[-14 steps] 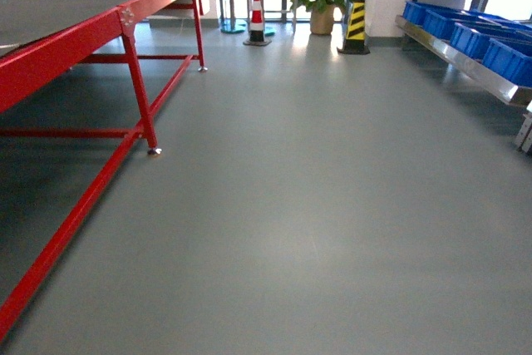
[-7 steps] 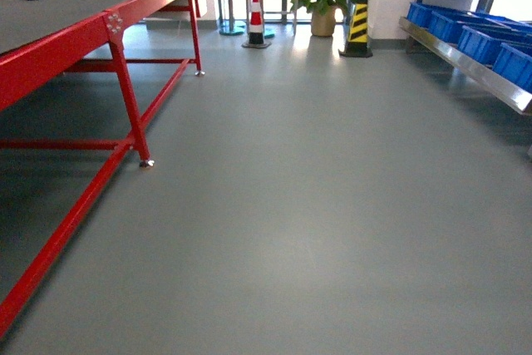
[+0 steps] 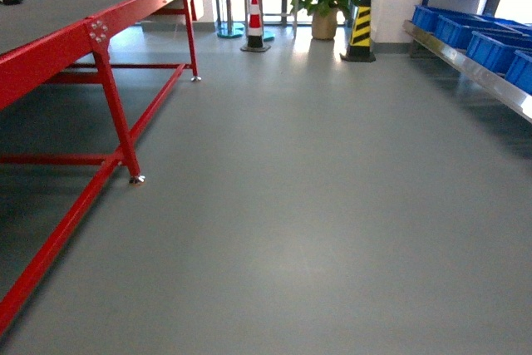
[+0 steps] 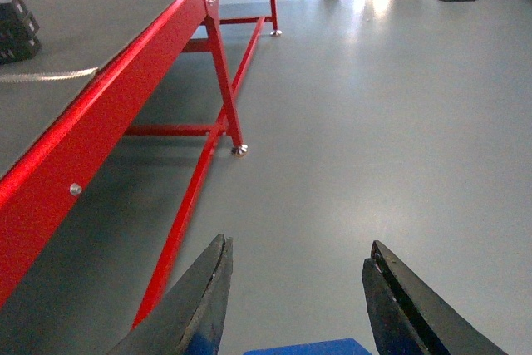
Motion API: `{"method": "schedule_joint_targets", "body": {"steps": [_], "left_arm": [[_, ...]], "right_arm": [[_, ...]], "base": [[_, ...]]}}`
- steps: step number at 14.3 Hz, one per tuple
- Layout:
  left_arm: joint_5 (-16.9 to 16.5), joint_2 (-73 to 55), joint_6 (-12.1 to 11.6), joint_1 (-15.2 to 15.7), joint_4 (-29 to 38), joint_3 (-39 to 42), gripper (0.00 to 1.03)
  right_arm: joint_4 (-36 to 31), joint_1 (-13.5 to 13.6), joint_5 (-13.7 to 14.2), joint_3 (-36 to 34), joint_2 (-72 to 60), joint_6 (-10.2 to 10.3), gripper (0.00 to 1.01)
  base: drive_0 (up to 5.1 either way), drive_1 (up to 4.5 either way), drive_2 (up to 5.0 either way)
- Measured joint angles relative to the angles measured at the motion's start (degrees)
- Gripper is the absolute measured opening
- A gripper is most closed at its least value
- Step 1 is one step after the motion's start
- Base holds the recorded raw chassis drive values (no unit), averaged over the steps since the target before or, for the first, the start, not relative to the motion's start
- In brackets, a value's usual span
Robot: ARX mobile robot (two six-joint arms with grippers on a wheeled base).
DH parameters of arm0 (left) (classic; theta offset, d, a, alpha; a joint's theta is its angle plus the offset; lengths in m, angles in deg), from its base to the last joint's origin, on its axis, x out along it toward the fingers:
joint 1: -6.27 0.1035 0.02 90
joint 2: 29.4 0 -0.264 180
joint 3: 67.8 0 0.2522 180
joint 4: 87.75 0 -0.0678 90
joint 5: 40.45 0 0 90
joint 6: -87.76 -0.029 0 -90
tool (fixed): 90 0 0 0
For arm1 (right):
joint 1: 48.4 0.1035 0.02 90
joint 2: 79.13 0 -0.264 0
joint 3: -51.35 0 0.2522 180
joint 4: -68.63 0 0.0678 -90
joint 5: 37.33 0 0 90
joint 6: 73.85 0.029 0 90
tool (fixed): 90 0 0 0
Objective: Sort blue parts and orange caps into right shelf containers
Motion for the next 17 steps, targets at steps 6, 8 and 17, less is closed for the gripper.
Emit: {"method": "schedule_joint_targets", "body": {"steps": [6, 8, 17], "left_arm": [[-0.1, 0.0, 0.0, 0.0, 0.0, 0.0, 0.43], [-0.1, 0.0, 0.0, 0.0, -0.1, 0.0, 0.43], [-0.1, 0.0, 0.0, 0.0, 0.0, 0.0, 0.43]], "right_arm": [[0.2, 0.0, 0.0, 0.0, 0.0, -0.2, 0.44], [0.3, 0.0, 0.0, 0.0, 0.0, -0.2, 0.44], [0.0, 0.0, 0.0, 0.0, 0.0, -0.2, 0.44]], "base": [[0.0, 4.15, -4.2], [0.0, 4.15, -4.2], [0.0, 4.12, -4.2]]}}
